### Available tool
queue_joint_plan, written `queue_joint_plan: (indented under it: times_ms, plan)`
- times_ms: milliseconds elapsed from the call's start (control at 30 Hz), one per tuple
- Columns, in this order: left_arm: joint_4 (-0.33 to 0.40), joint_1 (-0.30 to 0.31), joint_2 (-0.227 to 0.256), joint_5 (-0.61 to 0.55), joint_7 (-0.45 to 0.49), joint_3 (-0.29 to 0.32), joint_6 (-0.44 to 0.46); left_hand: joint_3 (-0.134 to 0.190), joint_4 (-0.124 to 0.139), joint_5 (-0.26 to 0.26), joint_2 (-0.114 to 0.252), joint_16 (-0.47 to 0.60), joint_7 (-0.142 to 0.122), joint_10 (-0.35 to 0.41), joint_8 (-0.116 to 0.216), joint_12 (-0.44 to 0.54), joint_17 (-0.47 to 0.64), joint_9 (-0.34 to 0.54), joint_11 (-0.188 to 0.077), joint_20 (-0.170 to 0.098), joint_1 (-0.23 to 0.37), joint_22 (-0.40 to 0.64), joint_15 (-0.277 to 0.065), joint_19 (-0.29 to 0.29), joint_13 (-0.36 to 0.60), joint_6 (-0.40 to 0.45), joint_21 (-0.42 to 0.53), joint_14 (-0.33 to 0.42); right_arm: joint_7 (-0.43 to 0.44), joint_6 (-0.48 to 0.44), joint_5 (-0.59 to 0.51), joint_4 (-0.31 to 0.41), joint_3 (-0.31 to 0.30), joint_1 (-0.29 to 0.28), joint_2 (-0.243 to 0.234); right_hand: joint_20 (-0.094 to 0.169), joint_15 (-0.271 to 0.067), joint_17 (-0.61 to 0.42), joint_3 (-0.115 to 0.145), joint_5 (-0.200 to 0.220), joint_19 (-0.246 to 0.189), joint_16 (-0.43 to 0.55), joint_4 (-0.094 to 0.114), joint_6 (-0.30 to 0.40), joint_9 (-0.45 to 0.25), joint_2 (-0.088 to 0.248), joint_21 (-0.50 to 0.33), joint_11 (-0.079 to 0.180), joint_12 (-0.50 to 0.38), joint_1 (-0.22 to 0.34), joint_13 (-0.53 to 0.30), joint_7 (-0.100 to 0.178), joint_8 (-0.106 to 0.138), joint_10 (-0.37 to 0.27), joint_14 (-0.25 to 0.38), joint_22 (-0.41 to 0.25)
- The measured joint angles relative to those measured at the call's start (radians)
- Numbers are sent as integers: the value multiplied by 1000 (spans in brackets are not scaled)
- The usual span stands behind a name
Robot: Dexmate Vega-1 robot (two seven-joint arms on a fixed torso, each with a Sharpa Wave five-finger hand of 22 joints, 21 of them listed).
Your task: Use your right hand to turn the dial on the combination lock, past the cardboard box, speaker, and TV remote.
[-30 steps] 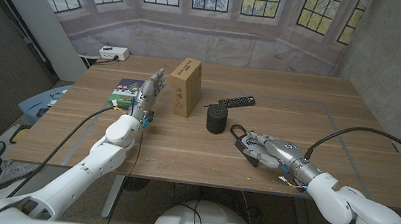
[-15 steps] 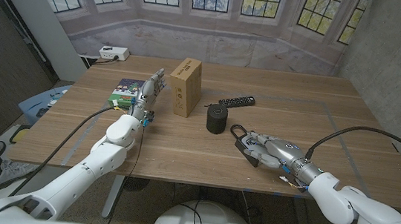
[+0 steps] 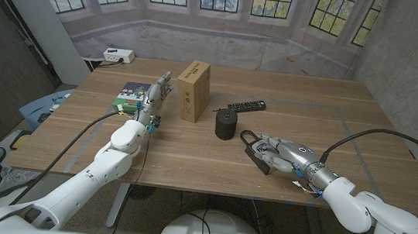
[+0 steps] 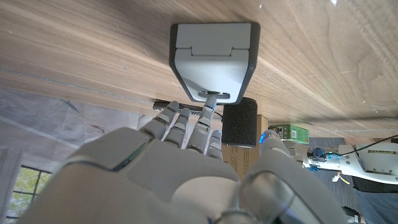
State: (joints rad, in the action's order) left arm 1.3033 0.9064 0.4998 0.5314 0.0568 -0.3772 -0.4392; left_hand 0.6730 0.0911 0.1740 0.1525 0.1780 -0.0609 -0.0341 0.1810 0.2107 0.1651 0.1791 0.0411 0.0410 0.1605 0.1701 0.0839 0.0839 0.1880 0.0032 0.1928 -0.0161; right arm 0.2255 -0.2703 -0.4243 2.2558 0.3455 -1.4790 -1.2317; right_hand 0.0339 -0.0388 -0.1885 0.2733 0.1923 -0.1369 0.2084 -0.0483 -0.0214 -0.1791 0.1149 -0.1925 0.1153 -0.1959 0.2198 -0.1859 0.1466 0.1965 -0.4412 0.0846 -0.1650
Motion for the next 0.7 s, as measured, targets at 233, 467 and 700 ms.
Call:
queue_joint_plan:
  times_ms: [233, 467, 700]
  plan:
    - [-3, -1, -2, 1, -1, 0, -1, 0, 0, 0, 0, 0, 0, 0, 0, 0, 0, 0, 0, 0, 0, 0, 0, 0, 0, 0, 0, 0, 10, 14, 10, 0, -17, -7, 1, 0, 4, 0, 3, 0, 0, 0, -3, 6, 0, 0, 0, 0, 0, 0, 0, -6, 0, 0, 3, 0]
    - [-4, -3, -2, 1, -2, 0, -2, 0, 0, 0, -4, 0, 0, 0, 0, 0, 0, 0, 0, 0, -4, 0, 0, 0, 0, 0, 0, 0, 15, 24, 14, -3, -25, -10, 6, 0, 4, 0, 3, 0, 0, 0, -3, 6, 0, 0, 0, 0, 0, 0, 0, -6, 0, 0, 3, 0]
    - [-4, -3, -3, 1, -2, 0, -2, 0, 0, 0, -4, 0, 0, 0, 0, 0, 0, 0, 0, 0, -4, 0, 0, 0, 0, 0, 0, 0, 17, 39, 16, -9, -32, -12, 14, 6, 4, 3, 3, 0, -5, 0, -3, 5, 0, 0, 0, 0, 0, 0, 0, -6, 0, 0, 3, 0]
